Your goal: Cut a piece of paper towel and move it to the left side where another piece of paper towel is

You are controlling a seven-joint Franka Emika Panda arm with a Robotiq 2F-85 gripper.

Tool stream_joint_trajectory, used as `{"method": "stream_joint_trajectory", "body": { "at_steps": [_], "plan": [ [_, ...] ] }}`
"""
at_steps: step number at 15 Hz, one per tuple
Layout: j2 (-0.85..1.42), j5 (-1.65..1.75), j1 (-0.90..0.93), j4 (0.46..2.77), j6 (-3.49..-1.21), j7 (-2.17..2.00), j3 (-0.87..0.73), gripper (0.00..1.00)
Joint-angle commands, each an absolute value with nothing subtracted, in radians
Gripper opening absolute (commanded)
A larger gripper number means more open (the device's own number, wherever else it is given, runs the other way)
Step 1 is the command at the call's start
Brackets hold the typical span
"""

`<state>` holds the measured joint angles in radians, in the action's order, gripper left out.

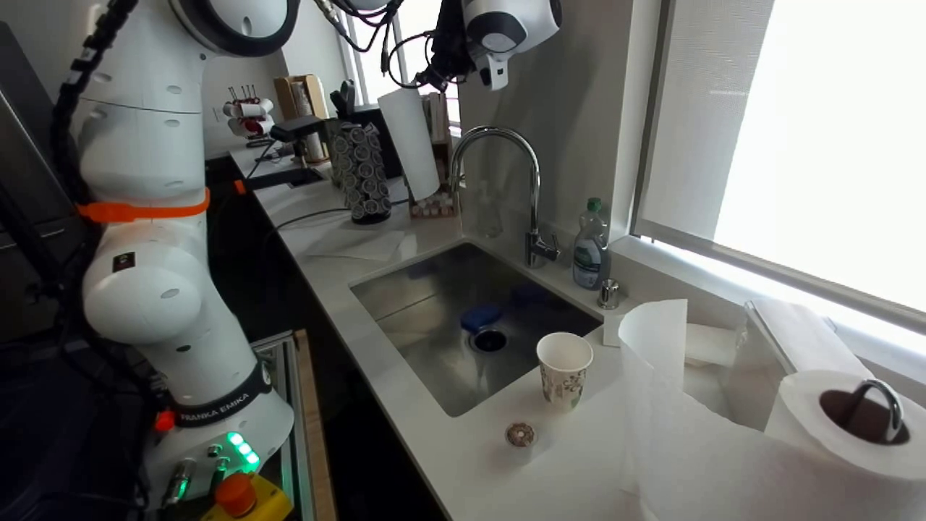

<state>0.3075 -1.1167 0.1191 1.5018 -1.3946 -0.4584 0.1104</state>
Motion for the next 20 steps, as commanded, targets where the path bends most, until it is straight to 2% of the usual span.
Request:
{"method": "stream_joint_trajectory", "body": {
  "at_steps": [1,12,20],
  "plan": [
    [0.32,-1.048,0.185,1.486,-1.468,-0.647,0.107,0.0],
    [0.315,-0.797,0.334,1.532,-1.819,-1.106,0.153,0.0],
    [0.385,-0.813,0.337,1.513,-1.841,-1.14,0.206,0.01]
  ]
}}
